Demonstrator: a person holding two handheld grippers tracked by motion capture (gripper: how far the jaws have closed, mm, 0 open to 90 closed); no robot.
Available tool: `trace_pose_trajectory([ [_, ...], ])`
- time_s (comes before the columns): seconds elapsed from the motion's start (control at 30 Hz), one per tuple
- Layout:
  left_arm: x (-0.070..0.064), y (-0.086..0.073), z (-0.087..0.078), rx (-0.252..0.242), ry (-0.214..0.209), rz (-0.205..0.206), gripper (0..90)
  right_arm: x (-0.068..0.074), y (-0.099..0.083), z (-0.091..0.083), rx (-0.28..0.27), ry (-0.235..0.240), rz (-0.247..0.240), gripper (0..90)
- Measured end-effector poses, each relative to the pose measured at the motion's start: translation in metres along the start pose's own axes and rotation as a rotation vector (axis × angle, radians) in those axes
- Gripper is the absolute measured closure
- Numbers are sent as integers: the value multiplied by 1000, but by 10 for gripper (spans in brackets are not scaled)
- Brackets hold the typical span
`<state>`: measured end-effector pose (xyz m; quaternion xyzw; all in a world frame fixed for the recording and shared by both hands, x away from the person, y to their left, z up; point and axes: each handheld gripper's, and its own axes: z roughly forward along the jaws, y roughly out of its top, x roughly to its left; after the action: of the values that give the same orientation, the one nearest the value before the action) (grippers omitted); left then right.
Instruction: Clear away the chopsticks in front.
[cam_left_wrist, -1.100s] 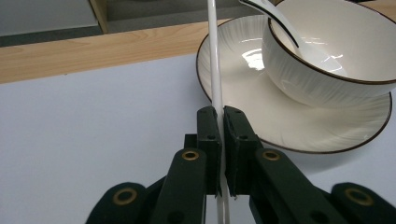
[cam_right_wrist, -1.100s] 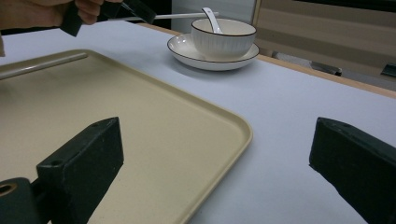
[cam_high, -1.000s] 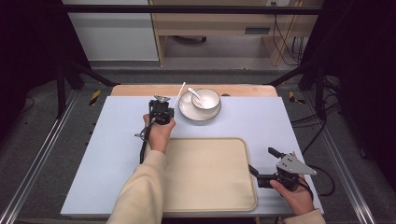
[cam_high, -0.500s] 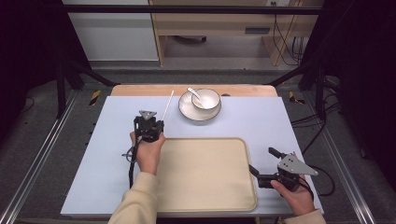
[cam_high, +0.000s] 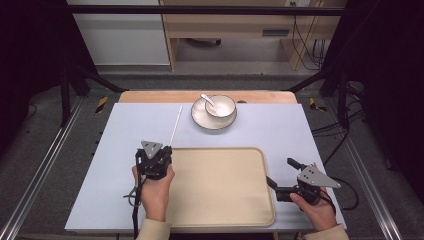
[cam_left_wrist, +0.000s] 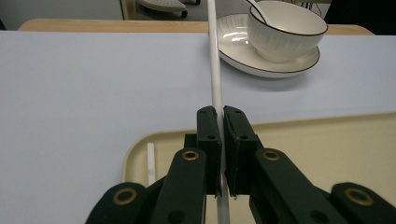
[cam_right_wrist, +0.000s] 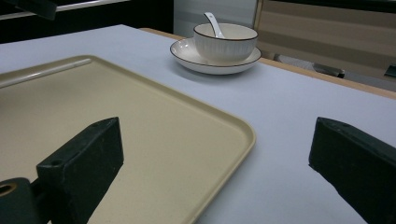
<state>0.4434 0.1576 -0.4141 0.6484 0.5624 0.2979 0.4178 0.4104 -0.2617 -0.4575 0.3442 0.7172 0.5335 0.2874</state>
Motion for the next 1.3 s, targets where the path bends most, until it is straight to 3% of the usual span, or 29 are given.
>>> trace_pose_trajectory([
  [0.1,-1,-8,-4,4,-1,10,853,0,0,0,0,1,1,32],
  [0.23,3,-19,-7,8,3,-28,853,0,0,0,0,0,0,33],
  [0.43,4,-37,-14,18,9,-32,853,0,0,0,1,1,2,32],
  [0.8,5,-67,-37,0,12,-112,853,-1,-1,1,5,-3,3,33],
  [1.03,2,-79,-50,-4,41,-110,853,0,-1,0,5,-1,4,32],
  [1.3,0,-90,-55,21,41,-122,853,0,-1,0,6,-1,4,32],
])
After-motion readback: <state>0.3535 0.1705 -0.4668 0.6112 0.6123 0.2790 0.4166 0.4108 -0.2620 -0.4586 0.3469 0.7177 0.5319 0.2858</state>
